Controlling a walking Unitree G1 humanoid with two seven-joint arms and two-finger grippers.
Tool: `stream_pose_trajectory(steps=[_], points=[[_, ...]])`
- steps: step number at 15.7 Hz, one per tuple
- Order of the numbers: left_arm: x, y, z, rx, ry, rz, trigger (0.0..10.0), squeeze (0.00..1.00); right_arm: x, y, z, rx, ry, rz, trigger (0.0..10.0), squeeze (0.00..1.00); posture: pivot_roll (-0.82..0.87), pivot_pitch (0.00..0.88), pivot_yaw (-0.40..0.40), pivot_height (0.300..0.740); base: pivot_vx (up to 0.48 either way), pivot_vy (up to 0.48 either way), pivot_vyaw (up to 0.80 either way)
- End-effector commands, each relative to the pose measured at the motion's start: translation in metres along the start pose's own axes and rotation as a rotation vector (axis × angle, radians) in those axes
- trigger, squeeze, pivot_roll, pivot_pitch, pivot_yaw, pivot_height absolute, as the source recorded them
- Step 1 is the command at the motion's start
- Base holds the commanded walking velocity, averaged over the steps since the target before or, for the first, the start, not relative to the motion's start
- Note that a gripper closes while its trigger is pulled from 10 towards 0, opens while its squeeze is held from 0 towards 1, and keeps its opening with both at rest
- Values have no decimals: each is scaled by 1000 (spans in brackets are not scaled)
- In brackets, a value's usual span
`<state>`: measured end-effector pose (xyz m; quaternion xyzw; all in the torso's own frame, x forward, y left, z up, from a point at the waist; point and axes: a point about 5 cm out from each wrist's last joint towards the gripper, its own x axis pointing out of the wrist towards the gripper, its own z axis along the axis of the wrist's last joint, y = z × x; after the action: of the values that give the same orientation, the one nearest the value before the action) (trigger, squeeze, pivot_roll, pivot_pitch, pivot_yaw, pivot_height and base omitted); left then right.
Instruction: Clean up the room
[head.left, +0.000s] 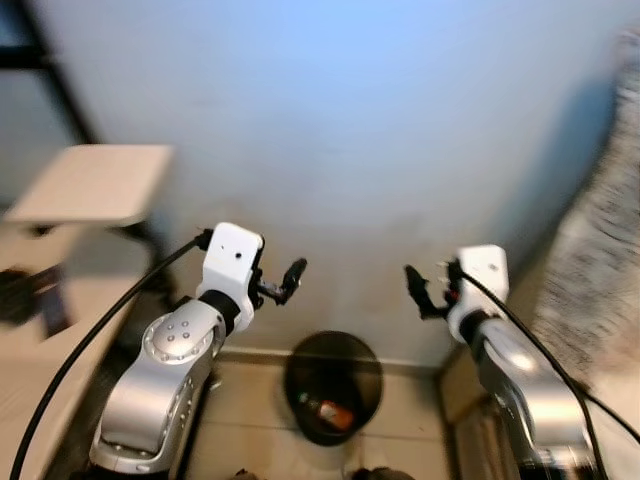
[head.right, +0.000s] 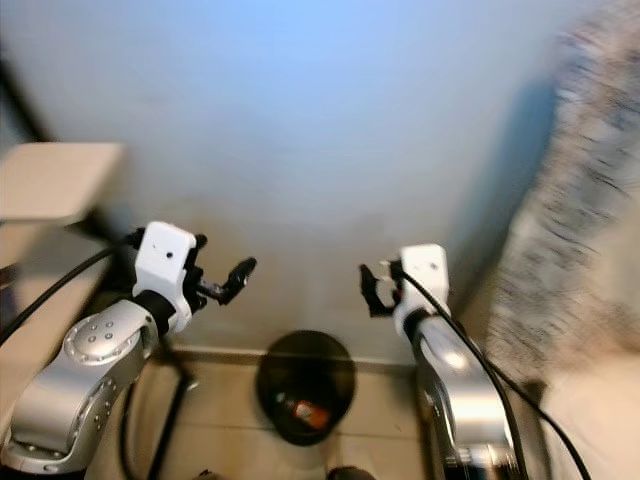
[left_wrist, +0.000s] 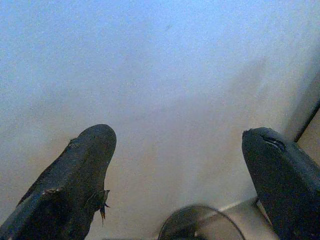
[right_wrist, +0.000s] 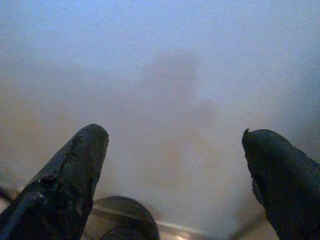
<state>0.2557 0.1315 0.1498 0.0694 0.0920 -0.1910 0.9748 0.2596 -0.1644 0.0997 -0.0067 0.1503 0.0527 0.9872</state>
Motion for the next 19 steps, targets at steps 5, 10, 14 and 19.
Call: stream_pose_trajectory(steps=[5, 10, 14, 19], points=[[-11, 11, -5, 20, 26, 116, 10000, 0, -26, -5, -1, 58, 41, -100, 10000, 0, -4, 0, 35, 740, 0, 0, -781], [-19, 14, -17, 3, 44, 159, 10000, 0, -36, -7, -3, 102, 44, -151, 10000, 0, -2, 0, 43, 740, 0, 0, -781], [-21, 15, -22, -56, 49, 169, 10000, 0, -41, -6, -12, 94, 57, -183, 10000, 0, -8, 0, 62, 740, 0, 0, -781], [-25, 15, -32, -112, 60, 236, 10000, 0, -34, -3, -1, 50, 16, -143, 10000, 0, 16, 0, 36, 740, 0, 0, -781]])
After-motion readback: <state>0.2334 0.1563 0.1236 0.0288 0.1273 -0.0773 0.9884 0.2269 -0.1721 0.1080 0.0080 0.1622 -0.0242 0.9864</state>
